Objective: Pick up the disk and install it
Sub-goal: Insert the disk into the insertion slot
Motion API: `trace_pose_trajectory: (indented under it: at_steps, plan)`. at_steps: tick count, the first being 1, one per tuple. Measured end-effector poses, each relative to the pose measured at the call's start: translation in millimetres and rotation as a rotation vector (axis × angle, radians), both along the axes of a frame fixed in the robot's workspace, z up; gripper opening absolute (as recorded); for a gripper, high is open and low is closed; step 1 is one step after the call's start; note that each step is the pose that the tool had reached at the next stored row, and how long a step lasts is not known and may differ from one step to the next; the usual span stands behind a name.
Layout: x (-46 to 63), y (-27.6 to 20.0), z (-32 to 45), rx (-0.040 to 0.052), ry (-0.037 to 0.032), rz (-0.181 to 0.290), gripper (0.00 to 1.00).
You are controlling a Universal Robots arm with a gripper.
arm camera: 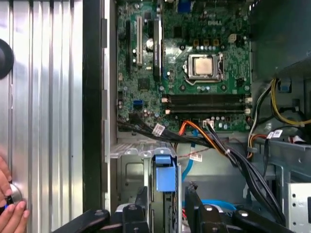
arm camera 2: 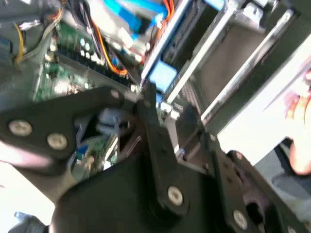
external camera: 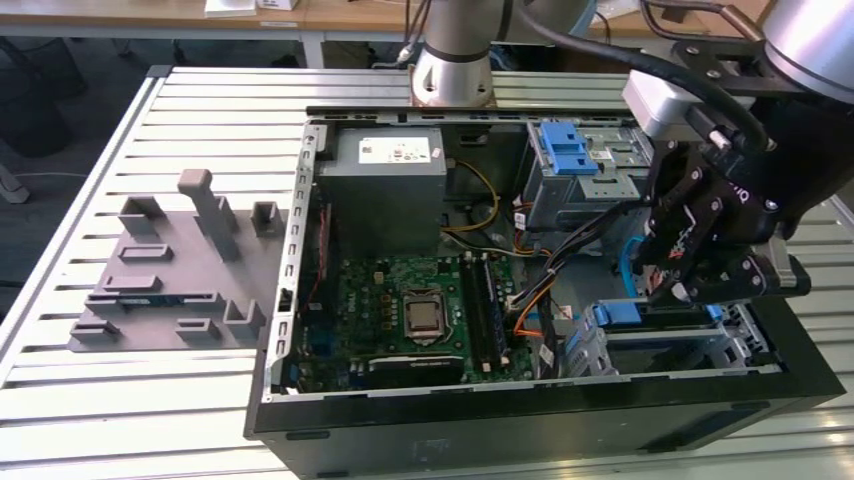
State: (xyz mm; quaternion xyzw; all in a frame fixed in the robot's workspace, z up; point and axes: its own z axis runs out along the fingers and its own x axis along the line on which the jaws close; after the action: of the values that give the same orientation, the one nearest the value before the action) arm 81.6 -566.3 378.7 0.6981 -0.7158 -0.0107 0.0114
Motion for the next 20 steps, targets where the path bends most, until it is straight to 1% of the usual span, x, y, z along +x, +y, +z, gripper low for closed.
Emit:
trace_pose_trajectory:
  at_steps: [4,6,7,9,10,11,12,20]
  plan:
    - [0.0,0.0,-3.2,0.0000,0.0000,0.000,0.42]
    - [0.0,0.0,-4.7,0.0000,0.0000,0.000,0.30]
    - [0.0,0.0,-5.5,0.0000,0.0000,0.000,0.30]
    - [0.0,0.0,-7.0,0.0000,0.0000,0.000,0.18]
    - [0.0,0.0,-7.8,0.0000,0.0000,0.000,0.18]
    - [0.0,0.0,-8.5,0.0000,0.0000,0.000,0.12]
    - [0.0,0.0,-9.2,0.0000,-0.0001,0.000,0.11]
    - [0.0,0.0,-14.7,0.0000,0.0000,0.000,0.11]
